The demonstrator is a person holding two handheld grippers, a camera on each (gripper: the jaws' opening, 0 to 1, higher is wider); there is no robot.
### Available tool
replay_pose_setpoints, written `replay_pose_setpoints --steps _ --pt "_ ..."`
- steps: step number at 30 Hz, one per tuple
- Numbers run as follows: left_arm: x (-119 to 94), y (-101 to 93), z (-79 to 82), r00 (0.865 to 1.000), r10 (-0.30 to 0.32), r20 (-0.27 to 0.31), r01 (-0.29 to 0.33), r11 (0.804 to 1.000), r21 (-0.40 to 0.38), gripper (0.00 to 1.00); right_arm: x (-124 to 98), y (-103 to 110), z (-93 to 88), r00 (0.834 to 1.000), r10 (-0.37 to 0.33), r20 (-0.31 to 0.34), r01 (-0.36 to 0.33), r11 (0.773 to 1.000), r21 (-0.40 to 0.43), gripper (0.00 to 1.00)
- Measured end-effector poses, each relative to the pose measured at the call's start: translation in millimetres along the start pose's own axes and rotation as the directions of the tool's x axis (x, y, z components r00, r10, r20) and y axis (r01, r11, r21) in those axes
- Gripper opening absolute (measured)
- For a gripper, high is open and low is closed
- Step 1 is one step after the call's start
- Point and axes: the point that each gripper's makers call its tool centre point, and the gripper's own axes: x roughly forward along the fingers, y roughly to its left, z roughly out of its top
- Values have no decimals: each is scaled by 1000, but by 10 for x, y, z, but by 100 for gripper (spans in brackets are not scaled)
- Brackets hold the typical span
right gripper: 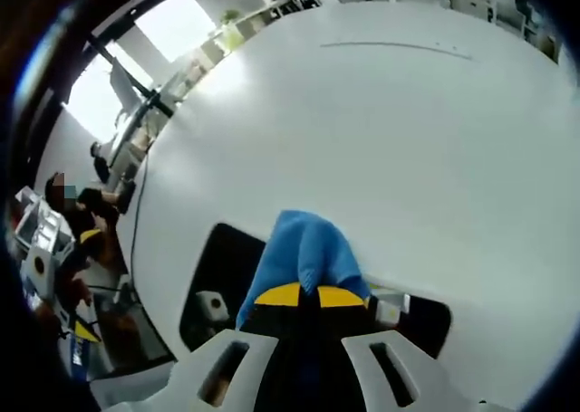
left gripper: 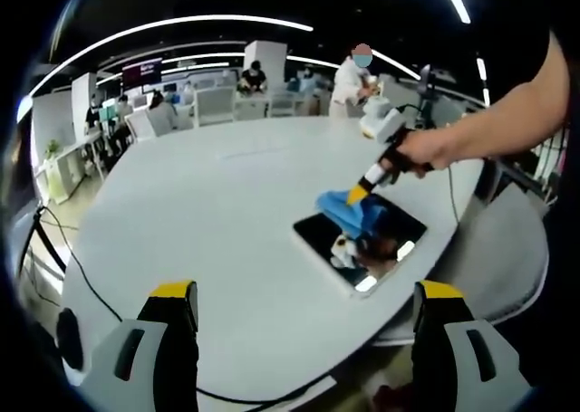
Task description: Wipe the mirror surface with the cleaning cloth until all visible marks leave the cleaned area.
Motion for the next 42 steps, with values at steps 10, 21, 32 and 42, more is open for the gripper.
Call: replay_pose_setpoints --steps 10,21,32,42 --pt "22 58 70 1000 7 10 -7 1000 1 99 -50 -123 -20 1000 -8 -12 8 1000 -3 0" --pt "77 51 12 1000 0 -5 0 1000 -6 99 -115 -236 -46 1000 -18 -22 18 1000 13 0" --pt "157 38 54 1000 -12 -7 12 1000 -1 99 -156 -303 -71 999 -30 -27 31 999 23 0" --pt "215 -14 96 1000 -25 -2 25 1000 1 99 -143 -304 -69 999 -33 -1 33 999 10 0"
